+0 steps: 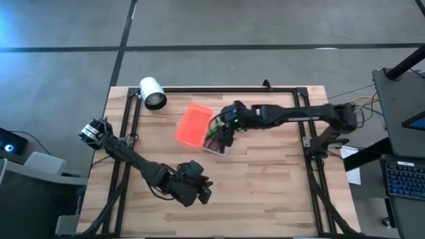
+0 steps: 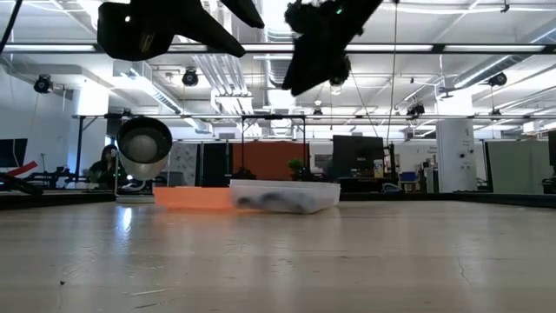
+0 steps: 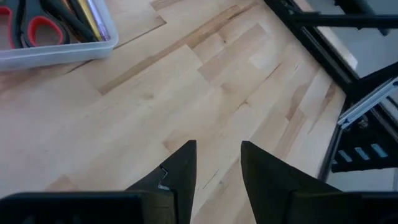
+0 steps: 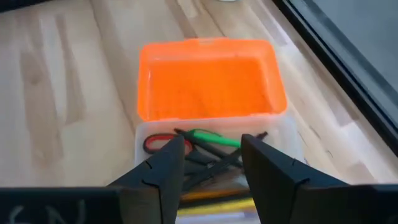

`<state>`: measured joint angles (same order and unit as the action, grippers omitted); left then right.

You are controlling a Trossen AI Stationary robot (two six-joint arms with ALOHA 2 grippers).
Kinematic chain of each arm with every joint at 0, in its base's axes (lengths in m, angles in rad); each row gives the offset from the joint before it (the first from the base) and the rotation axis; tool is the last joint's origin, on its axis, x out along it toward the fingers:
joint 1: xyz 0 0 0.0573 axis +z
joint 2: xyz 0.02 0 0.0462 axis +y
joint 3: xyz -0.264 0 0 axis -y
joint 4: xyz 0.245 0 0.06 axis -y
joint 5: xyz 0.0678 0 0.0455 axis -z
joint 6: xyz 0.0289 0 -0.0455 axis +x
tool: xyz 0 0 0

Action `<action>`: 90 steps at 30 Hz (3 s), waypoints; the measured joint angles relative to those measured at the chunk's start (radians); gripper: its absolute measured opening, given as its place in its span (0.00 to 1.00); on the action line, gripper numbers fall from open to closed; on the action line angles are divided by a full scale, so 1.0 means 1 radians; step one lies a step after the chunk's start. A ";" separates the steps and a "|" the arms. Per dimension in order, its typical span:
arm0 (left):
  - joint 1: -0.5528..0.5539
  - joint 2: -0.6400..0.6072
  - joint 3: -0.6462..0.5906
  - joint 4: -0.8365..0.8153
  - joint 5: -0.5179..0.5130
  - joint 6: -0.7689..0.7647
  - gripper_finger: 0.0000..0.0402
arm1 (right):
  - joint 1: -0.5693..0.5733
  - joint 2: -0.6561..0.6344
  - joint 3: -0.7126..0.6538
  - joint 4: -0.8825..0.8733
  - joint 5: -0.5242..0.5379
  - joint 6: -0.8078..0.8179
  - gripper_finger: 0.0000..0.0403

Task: Pick & place school supplies into a supply box
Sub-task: Return to Home Position

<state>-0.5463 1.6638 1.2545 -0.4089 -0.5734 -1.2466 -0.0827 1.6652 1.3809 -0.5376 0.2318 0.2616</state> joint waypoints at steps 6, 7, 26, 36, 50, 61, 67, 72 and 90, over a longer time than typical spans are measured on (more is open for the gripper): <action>0.016 -0.002 0.000 0.015 0.000 -0.069 0.27 | -0.006 -0.218 -0.088 -0.001 -0.026 -0.042 0.33; 0.019 -0.002 0.000 0.022 0.003 -0.082 0.27 | -0.006 -0.265 -0.107 -0.001 -0.025 -0.045 0.32; 0.172 -0.209 0.000 0.353 0.245 0.519 0.27 | 0.083 -1.140 -0.678 -0.008 -0.023 0.165 0.29; 0.086 -0.435 -0.136 0.304 0.092 0.613 0.27 | 0.086 -1.258 -0.763 -0.004 0.056 0.316 0.29; 0.210 -0.679 -0.759 1.032 0.372 0.745 0.27 | 0.017 -1.054 -0.878 0.537 -0.182 0.258 0.29; 0.223 -1.280 -0.837 0.463 0.340 0.842 0.27 | -0.114 -1.021 -0.794 0.539 -0.216 0.061 0.29; 0.223 -1.517 -0.829 0.192 0.311 0.834 0.27 | -0.162 -1.075 -0.826 0.450 -0.040 0.129 0.29; 0.223 -1.659 -0.831 0.071 0.310 0.853 0.27 | -0.163 -1.097 -0.857 0.495 -0.106 0.170 0.29; 0.225 -1.662 -1.045 0.322 0.299 0.876 0.27 | -0.167 -1.140 -1.372 1.390 -0.105 0.265 0.29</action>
<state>-0.3217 0.0021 0.2090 -0.0869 -0.2740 -0.3705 -0.2494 0.5255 0.0090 0.8519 0.1265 0.5262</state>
